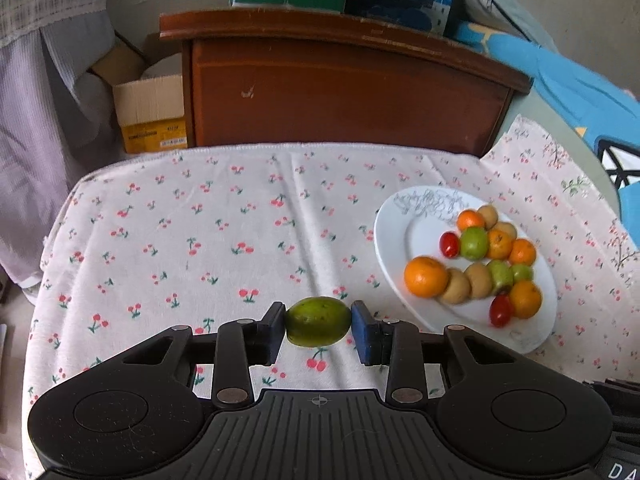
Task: Organize fruits
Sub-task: 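Carry green jujube and tangerine onto the white plate and open both tools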
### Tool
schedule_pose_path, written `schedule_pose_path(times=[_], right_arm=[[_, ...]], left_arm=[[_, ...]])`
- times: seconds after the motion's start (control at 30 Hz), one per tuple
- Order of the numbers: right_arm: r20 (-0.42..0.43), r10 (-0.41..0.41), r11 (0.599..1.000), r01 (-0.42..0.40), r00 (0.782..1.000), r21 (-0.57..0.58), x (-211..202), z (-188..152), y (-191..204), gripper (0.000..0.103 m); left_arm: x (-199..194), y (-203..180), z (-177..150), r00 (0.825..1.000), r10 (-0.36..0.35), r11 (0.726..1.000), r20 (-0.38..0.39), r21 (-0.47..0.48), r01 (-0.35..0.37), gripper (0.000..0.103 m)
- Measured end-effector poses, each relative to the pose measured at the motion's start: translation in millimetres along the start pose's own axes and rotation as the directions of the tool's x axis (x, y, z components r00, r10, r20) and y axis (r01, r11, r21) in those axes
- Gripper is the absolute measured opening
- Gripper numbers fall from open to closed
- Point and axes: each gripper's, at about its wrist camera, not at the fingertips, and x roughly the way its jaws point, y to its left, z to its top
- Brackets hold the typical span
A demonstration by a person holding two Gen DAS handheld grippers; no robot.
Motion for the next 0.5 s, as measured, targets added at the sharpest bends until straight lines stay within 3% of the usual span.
schedule_pose_path(times=[0.27, 0.5], right_arm=[[0.091, 0.019, 1.0, -0.018, 0.996, -0.009, -15, 21, -1, 0.031], [0.161, 0.008, 0.998, -0.017, 0.987, 0.053, -23, 46, -15, 0.03]], left_arm=[[-19, -15, 20, 0.996, -0.046, 0.999, 0.076, 0.005, 0.046, 0.033], [-21, -25, 39, 0.991, -0.078, 0.997, 0.111, 0.006, 0.078, 0.033]])
